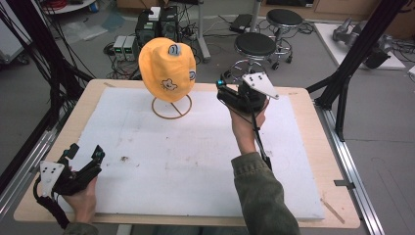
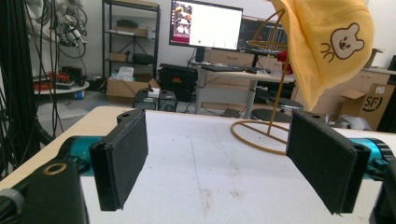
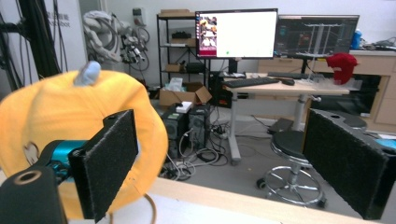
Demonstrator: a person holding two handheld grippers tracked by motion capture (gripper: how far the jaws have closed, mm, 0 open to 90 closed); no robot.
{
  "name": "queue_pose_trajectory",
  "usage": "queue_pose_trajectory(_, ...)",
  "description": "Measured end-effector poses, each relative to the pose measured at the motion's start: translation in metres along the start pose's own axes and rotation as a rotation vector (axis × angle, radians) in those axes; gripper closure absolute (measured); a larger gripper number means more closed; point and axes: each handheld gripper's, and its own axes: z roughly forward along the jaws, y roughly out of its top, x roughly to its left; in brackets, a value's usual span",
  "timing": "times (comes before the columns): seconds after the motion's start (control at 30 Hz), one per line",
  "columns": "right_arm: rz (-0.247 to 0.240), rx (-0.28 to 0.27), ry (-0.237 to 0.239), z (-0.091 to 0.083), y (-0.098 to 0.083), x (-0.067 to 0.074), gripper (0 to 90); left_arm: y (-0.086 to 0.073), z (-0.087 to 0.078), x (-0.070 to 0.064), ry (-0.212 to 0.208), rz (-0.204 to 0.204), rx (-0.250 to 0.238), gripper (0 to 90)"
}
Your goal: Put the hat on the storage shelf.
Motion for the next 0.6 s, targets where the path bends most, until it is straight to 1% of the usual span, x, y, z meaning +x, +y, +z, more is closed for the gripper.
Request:
queue_pose_trajectory(0.1, 0.006, 0.006, -0.012, -0.01, -0.005, -0.012, 9.8, 0.0, 0.0, 0.0, -0.001, 0.004, 0.001, 21.1)
queue_pose_trajectory(0.13, 0.012, 0.012, -0.019, -0.016, -0.007, -0.018, 9.8, 0.0, 0.0, 0.0, -0.001, 0.004, 0.001, 21.1)
queue_pose_trajectory(0.2, 0.015, 0.012, -0.024, -0.018, -0.008, -0.021, 9.8, 0.0, 0.0, -0.001, 0.001, 0.005, 0.002, 21.0)
queue_pose_trajectory(0.3, 0.032, 0.017, -0.04, -0.029, -0.012, -0.031, 9.8, 0.0, 0.0, -0.001, 0.001, 0.006, 0.002, 20.7)
queue_pose_trajectory(0.33, 0.032, 0.017, -0.04, -0.029, -0.012, -0.031, 9.8, 0.0, 0.0, -0.001, 0.0, 0.007, 0.003, 20.7)
queue_pose_trajectory(0.53, 0.037, 0.021, -0.045, -0.045, -0.02, -0.04, 9.8, 0.0, 0.001, -0.002, -0.002, 0.011, 0.004, 20.7)
queue_pose_trajectory(0.6, 0.032, 0.021, -0.057, -0.051, -0.022, -0.043, 9.9, -0.001, 0.001, -0.002, -0.004, 0.012, 0.006, 20.8)
